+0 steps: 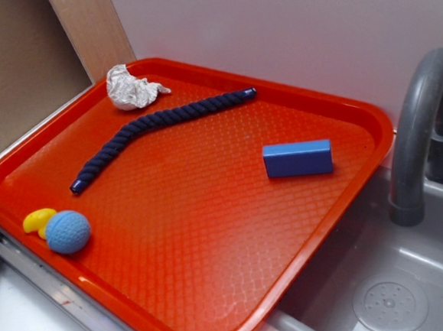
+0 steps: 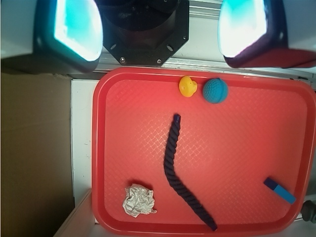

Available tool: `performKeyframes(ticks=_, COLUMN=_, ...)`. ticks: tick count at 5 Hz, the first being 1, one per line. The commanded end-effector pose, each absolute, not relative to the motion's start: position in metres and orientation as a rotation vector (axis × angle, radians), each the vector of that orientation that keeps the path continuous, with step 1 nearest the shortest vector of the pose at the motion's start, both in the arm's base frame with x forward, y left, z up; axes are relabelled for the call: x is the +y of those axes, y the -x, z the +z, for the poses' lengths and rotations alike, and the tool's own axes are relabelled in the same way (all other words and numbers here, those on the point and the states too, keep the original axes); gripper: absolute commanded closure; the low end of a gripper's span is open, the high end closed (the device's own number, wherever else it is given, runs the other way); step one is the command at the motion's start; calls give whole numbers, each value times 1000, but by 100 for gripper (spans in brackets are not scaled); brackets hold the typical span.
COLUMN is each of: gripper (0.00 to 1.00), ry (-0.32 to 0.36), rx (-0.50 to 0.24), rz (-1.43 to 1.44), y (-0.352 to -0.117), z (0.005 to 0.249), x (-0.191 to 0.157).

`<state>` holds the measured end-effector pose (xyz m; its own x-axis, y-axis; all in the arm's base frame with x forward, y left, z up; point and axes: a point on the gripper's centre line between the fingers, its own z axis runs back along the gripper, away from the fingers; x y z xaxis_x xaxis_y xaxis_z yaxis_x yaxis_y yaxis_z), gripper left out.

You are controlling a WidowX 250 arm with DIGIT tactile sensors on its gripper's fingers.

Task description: Grab the blue block.

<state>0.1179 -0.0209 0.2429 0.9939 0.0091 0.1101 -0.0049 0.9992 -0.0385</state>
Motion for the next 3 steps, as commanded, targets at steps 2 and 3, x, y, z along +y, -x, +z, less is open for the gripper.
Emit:
performKeyframes(ticks=2, gripper=0, ry=20, rx=-132, rz=14, y=-127, z=239, x=-24)
performKeyframes(ticks=3, gripper=0, ry=4, rx=-152, rz=-18, y=-139, z=238, x=-27)
